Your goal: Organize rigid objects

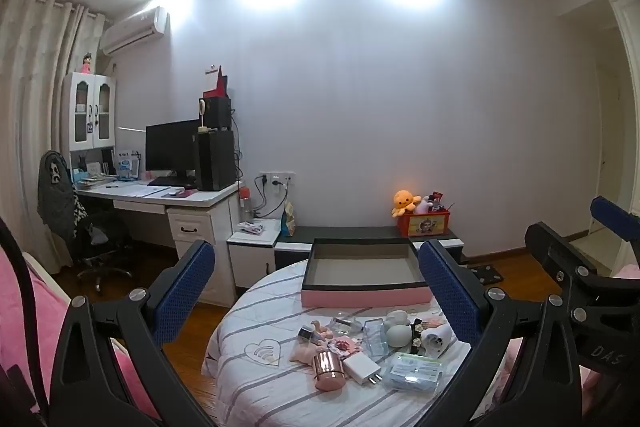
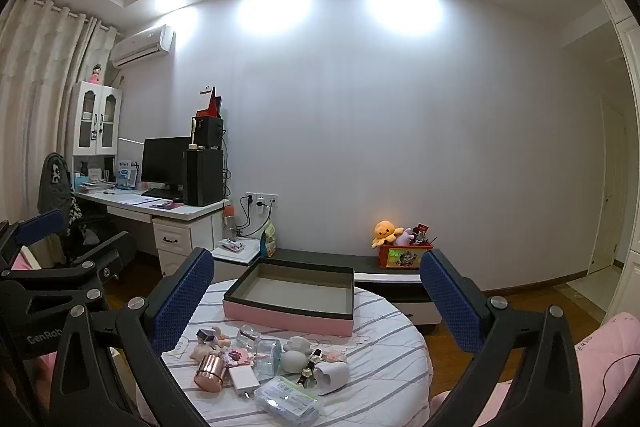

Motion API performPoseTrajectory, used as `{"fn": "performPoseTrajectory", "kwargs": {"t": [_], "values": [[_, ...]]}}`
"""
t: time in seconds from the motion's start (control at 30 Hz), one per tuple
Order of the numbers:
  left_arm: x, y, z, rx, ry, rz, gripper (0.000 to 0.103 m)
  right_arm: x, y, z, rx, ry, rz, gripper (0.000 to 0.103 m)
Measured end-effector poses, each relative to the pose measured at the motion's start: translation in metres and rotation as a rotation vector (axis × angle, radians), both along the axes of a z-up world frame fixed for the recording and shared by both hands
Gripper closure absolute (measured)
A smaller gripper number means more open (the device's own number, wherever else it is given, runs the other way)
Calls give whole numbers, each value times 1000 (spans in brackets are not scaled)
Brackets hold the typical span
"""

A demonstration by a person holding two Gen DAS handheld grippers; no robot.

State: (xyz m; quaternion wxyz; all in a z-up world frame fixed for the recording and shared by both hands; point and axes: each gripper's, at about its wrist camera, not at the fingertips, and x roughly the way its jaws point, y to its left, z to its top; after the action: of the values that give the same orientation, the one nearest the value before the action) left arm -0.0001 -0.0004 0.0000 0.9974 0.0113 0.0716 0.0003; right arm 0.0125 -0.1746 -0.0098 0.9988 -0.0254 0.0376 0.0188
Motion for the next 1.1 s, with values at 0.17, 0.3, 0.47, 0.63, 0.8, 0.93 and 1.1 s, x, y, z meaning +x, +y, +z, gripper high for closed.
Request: {"fn": "performPoseTrajectory", "kwargs": {"t": [0.17,0.3,0.47,0.63,0.8,0.93,1.1], "values": [[0,1,0,-13,4,0,0,0,0,0,3,-7,0,0],[0,1,0,-11,7,-1,0,0,0,0,2,-4,0,0],[0,0,0,-5,2,4,0,0,0,1,3,-4,1,0],[4,-5,-3,-4,0,5,0,0,0,1,2,-5,-1,0],[2,-4,2,-4,-5,4,0,0,1,1,2,-6,-4,0],[0,-4,4,-2,-7,7,0,-2,1,3,3,-8,-3,0],[0,-4,7,-4,-9,0,0,-2,0,5,2,-10,-8,0]]}}
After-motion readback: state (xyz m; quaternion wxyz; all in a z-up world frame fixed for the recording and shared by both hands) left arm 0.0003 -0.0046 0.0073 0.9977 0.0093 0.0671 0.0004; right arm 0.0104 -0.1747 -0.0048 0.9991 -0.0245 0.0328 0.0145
